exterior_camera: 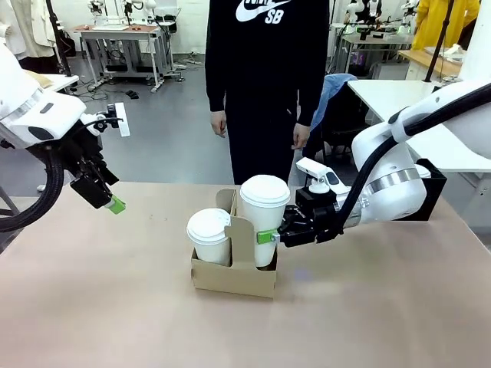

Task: Pour a drink into a cup and package it in a carrier.
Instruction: Insert the held 600 ml Paper Cup into the Cup Carrier.

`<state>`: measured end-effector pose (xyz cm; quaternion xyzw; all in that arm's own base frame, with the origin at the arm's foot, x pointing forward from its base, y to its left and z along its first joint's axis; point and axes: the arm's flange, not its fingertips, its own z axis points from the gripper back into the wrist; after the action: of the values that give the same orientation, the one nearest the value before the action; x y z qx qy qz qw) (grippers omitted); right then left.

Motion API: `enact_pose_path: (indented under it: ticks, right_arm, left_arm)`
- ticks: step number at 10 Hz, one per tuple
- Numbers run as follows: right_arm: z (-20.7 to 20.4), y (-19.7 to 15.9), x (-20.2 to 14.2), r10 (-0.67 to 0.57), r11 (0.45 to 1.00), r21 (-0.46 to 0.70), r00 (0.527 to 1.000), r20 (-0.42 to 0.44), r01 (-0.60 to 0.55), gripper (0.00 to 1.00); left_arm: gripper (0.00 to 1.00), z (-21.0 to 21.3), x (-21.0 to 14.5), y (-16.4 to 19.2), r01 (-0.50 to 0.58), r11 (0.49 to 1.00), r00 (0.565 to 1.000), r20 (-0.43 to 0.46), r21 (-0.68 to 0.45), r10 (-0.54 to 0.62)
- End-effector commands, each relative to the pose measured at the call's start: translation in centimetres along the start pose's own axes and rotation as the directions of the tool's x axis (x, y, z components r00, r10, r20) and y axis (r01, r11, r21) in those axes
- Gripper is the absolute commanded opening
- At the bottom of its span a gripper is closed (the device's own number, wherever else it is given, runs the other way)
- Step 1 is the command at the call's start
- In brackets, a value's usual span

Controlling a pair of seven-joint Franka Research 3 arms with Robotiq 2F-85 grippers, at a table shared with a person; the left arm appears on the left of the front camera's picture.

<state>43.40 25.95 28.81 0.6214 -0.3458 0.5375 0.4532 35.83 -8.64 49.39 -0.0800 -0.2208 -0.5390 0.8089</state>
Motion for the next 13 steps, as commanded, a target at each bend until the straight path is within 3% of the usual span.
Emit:
enact_pose_path:
  ticks: [1,7,8,13]
  right_arm:
    - [0.3,-1.1,-1.0,0.053,0.998,0.034,0.998,-0.027,-0.052,0.81]
    - [-0.2,-2.4,-4.3,0.103,0.99,0.108,0.991,-0.089,-0.094,0.81]
    - [-0.1,-2.4,-4.3,0.127,0.986,0.122,0.987,-0.098,-0.115,1.0]
    - [2.5,-0.9,-2.6,0.15,0.988,0.049,0.977,-0.151,-0.145,1.0]
  left_arm:
    - [1.0,0.2,0.1,-0.2,-0.01,1.0,1.0,0.012,-0.005,0.01]
    - [1.0,0.2,0.1,-0.2,-0.01,1.0,1.0,0.012,-0.005,0.01]
    - [1.0,0.2,0.1,-0.2,-0.01,1.0,1.0,0.012,-0.005,0.01]
    - [1.0,0.2,0.1,-0.2,-0.01,1.0,1.0,0.012,-0.005,0.01]
